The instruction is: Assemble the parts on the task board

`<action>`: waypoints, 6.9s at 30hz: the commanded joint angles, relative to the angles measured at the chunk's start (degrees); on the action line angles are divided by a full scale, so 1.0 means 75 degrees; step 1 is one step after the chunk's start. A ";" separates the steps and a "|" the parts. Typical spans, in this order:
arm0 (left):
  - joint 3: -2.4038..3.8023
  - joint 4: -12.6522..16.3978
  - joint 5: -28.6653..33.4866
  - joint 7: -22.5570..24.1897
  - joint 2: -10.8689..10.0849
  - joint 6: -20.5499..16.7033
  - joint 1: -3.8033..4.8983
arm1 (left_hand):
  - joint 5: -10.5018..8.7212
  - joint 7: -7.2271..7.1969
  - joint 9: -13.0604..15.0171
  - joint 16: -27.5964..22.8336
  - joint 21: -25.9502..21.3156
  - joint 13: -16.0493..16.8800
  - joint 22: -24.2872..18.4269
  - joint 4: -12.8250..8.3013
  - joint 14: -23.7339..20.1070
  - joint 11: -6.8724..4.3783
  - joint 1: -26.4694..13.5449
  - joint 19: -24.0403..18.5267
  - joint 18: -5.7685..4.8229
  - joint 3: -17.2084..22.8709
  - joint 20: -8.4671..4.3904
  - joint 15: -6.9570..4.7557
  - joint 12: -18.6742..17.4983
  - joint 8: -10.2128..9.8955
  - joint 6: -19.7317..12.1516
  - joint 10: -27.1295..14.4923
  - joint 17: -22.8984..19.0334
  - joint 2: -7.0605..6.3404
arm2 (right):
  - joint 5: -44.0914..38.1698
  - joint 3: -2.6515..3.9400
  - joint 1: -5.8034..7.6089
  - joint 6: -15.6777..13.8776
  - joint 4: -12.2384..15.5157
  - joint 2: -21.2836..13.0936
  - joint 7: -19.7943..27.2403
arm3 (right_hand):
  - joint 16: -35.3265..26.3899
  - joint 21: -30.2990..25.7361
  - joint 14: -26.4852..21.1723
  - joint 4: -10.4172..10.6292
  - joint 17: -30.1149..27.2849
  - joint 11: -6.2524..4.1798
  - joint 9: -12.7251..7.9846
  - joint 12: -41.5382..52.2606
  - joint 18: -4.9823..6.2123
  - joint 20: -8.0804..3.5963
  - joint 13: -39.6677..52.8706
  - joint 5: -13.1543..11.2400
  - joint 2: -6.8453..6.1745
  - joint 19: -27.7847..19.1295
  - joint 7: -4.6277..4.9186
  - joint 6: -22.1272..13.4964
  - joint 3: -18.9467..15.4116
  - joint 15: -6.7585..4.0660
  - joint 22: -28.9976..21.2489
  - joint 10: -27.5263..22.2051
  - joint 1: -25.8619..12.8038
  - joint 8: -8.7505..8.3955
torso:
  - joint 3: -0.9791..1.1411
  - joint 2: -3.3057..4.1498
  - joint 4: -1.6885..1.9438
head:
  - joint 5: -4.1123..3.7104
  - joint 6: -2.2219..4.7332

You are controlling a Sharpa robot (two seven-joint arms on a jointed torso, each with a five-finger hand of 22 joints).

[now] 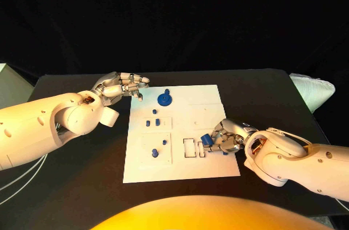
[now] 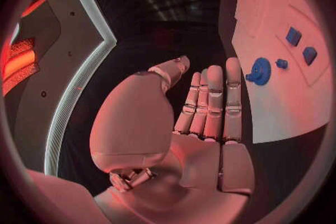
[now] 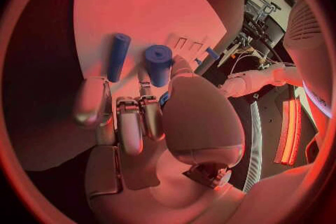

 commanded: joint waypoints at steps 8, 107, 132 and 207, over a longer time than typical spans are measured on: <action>0.0004 0.0008 0.0045 -0.0010 0.0007 0.0120 -0.0003 | -0.0002 -0.0012 -0.0013 -0.0021 -0.0050 -0.0011 -0.0017 0.0002 0.0021 0.0006 0.0012 0.0042 0.0110 -0.0048 -0.0006 0.0009 0.0041 0.0056 -0.0054 -0.0010 -0.0010 0.0065 | 0.1425 -0.0063 0.0170 -0.0539 0.0306 -0.0314 0.0035 | 0.0042 0.0091 0.0724 -0.0056 0.1707 -0.0155 -0.0042 0.0042 -0.0125 -0.0059 0.1226 0.1128 0.0051 0.0076 -0.0093 0.0201 0.0706 -0.0131 0.0119 0.0263 0.0577 0.0082 | -0.0009 -0.0015 -0.0015 | -0.0040 0.0001; -0.0005 -0.0013 0.0056 -0.0037 0.0013 0.0099 -0.0024 | -0.0001 -0.0008 -0.0025 -0.0022 -0.0097 -0.0030 -0.0049 0.0056 0.0010 0.0015 -0.0014 0.0056 0.0108 -0.0086 0.0001 0.0019 0.0055 0.0082 -0.0076 -0.0073 -0.0011 0.0084 | 0.2469 -0.0060 0.0568 -0.0102 0.0368 -0.0494 0.1294 | 0.0084 -0.0017 0.0754 -0.0080 0.1845 -0.0123 -0.0132 0.0120 -0.0150 -0.0053 0.1531 -0.1141 0.0093 0.0162 -0.0057 -0.0081 0.0069 -0.0110 0.0508 0.0451 0.0110 0.0586 | -0.0003 0.0005 -0.0009 | -0.0050 0.0001; -0.0009 -0.0019 0.0063 -0.0014 0.0032 0.0112 -0.0061 | 0.0000 -0.0012 -0.0026 -0.0021 -0.0101 -0.0030 -0.0052 0.0054 0.0010 0.0012 -0.0005 0.0059 0.0109 -0.0087 0.0001 0.0018 0.0064 0.0086 -0.0077 -0.0070 -0.0011 0.0086 | 0.0753 -0.0077 0.0337 0.0412 0.0287 -0.1567 0.0724 | 0.0075 -0.0056 0.0748 -0.0029 0.1825 -0.0117 -0.0151 0.0063 -0.0143 -0.0021 0.1505 -0.1078 -0.0155 0.0149 -0.0065 0.0073 0.0068 -0.0093 0.0525 0.0414 0.0180 0.0631 | 0.0002 0.0023 -0.0004 | -0.0217 0.0001; -0.0010 0.0036 0.0063 -0.0086 -0.0041 0.0150 -0.0065 | 0.0001 -0.0012 -0.0029 -0.0017 -0.0118 -0.0033 -0.0065 0.0069 0.0011 0.0011 0.0000 0.0072 0.0110 -0.0100 0.0001 0.0016 0.0087 0.0104 -0.0079 -0.0076 -0.0010 0.0095 | 0.0998 -0.0069 0.0096 -0.0619 0.0573 -0.0241 0.0072 | 0.0150 0.0238 0.0791 -0.0070 0.2009 -0.0254 -0.0218 0.0382 -0.0221 -0.0139 0.1740 0.0787 -0.0806 0.0339 -0.0205 0.0327 0.3548 -0.0212 0.0993 0.0607 -0.0497 0.0752 | -0.0005 0.0019 -0.0005 | -0.0171 0.0001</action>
